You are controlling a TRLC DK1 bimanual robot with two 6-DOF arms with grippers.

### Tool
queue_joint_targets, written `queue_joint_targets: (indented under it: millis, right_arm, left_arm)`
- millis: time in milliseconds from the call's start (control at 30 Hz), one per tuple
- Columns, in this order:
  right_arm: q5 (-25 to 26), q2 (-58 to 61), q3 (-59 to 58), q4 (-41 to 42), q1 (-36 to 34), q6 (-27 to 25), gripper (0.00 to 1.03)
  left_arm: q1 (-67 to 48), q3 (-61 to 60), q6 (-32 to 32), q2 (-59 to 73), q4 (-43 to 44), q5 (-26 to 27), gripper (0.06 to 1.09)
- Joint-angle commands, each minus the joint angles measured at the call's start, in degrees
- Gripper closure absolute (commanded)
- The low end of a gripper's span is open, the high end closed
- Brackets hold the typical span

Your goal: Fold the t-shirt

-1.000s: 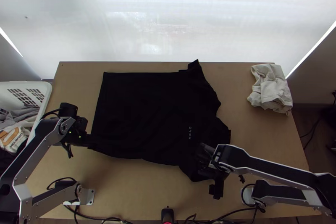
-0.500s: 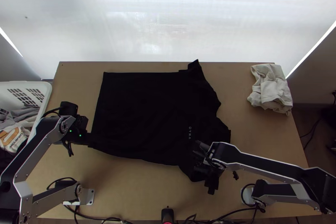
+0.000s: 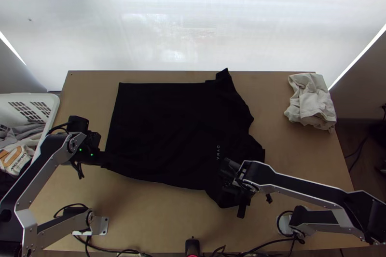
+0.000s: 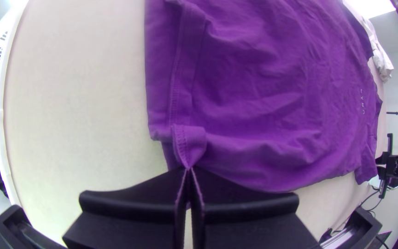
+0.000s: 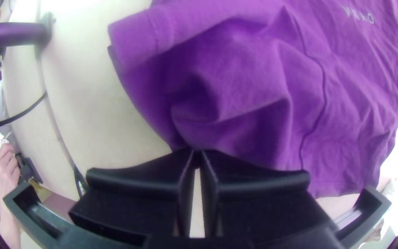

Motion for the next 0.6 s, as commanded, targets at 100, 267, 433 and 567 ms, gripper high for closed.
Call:
queue_joint_targets:
  millis: [100,267,433,567]
  right_arm:
    - [0.2,-3.6,7.3,-4.7,-2.8,0.4,1.00]
    - [0.2,-6.9,12.6,-8.1,-8.7,-0.3,1.00]
    - [0.2,-9.7,15.6,-11.2,-15.0,-2.1,1.00]
    - [0.2,-11.3,17.4,-13.3,-19.4,-3.7,1.00]
  left_arm:
    - [0.1,1.0,0.0,-1.4,-1.6,-0.1,1.05]
    - [0.4,2.3,0.0,-3.4,-3.0,-0.1,1.05]
    - [0.8,4.1,0.0,-4.1,-3.7,-0.1,1.05]
    - [1.2,5.4,0.0,-4.1,-4.7,-0.1,1.05]
